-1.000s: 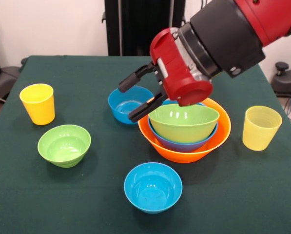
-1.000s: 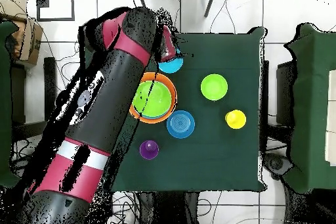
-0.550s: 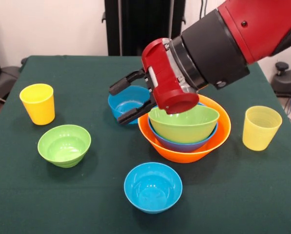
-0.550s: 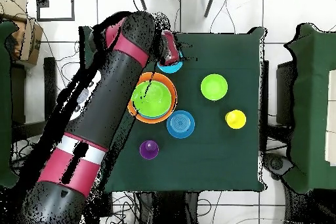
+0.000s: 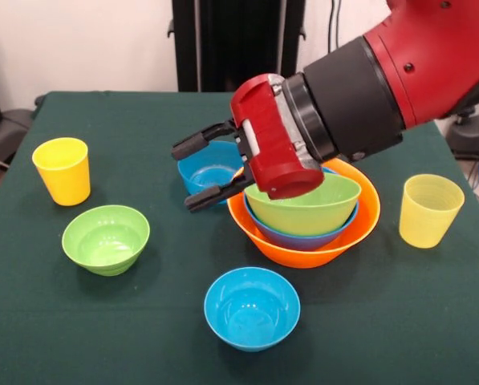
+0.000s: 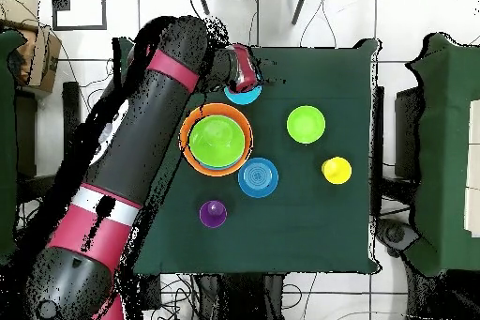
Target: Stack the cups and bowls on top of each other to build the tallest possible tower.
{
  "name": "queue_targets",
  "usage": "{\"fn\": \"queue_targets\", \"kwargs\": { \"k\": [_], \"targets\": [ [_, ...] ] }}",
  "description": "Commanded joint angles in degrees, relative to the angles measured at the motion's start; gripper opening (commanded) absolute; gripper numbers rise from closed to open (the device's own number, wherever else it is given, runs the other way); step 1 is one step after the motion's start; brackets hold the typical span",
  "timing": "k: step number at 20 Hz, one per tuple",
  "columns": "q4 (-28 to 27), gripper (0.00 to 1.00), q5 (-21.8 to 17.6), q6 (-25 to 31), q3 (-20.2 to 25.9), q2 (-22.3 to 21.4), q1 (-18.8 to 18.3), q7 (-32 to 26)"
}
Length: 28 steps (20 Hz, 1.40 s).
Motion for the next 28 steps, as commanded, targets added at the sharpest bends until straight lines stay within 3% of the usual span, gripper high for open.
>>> {"fn": "queue_targets", "kwargs": {
  "k": [1, 15, 28],
  "targets": [
    [-7.9, 1.0, 0.5, 6.9, -2.7, 4.4, -0.5, 11.4],
    [-12.8, 1.0, 2.9, 11.0, -10.9, 10.0, -1.7, 15.8],
    [-8.2, 1.0, 1.7, 4.8, -12.9, 14.3, 0.8, 24.9]
  ]
}}
